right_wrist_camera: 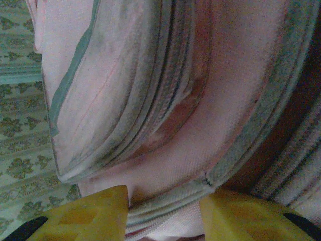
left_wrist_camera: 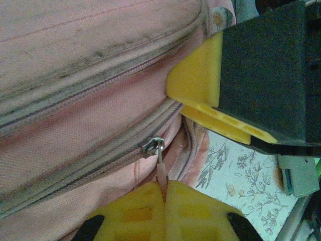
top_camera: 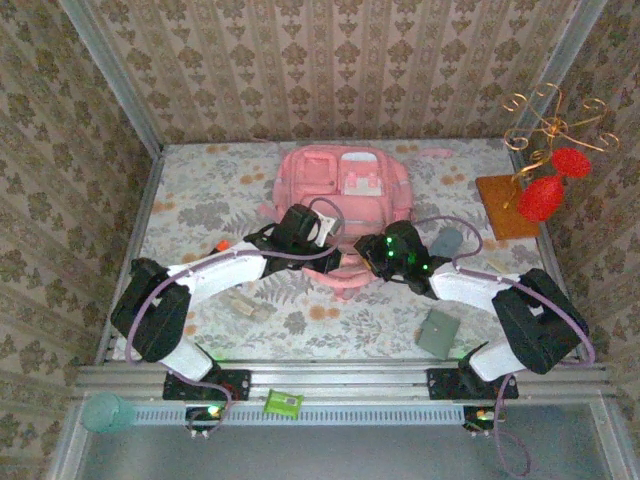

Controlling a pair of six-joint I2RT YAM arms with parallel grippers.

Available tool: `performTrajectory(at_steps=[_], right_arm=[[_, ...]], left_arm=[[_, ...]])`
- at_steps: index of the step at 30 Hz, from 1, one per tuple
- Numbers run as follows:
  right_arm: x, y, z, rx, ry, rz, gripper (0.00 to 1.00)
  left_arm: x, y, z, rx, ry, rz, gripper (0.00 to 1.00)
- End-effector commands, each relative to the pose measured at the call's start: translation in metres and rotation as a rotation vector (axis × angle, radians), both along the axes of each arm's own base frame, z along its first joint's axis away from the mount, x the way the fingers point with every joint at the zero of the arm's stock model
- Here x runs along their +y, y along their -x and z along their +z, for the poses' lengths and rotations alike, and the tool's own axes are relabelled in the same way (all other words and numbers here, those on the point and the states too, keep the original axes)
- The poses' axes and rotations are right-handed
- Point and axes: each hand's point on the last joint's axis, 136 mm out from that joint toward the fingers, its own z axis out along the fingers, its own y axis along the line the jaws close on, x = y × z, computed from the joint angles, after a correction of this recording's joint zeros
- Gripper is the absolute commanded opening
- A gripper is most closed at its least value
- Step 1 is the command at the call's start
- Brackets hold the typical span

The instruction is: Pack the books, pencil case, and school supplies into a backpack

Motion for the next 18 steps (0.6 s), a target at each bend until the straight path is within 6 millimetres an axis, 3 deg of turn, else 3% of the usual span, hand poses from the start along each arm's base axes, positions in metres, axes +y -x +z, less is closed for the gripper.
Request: performTrajectory(at_steps=[1, 3, 9, 18], right_arm=[[-0.015, -0.011, -0.005, -0.026, 0.045, -0.102, 0.41], [-0.019, -0.013, -0.003, -0.035, 0.06, -0.119, 0.36], [-0.04, -0.015, -0.003, -0.054, 0.102, -0.181, 0.02], [-0.062, -0.027, 0.03, -0.137, 0.194, -0.089, 0.0]], left_arm=[[-0.021, 0.02, 0.021, -0.021, 0.082, -0.119, 0.0], [-0.022, 0.023, 0.018, -0.016, 0.081, -0.128, 0.0], [-0.015, 0.025, 0.013, -0.027, 0.035, -0.137, 0.0], [0.033, 0.005, -0.015, -0.107, -0.233, -0.073, 0.0]])
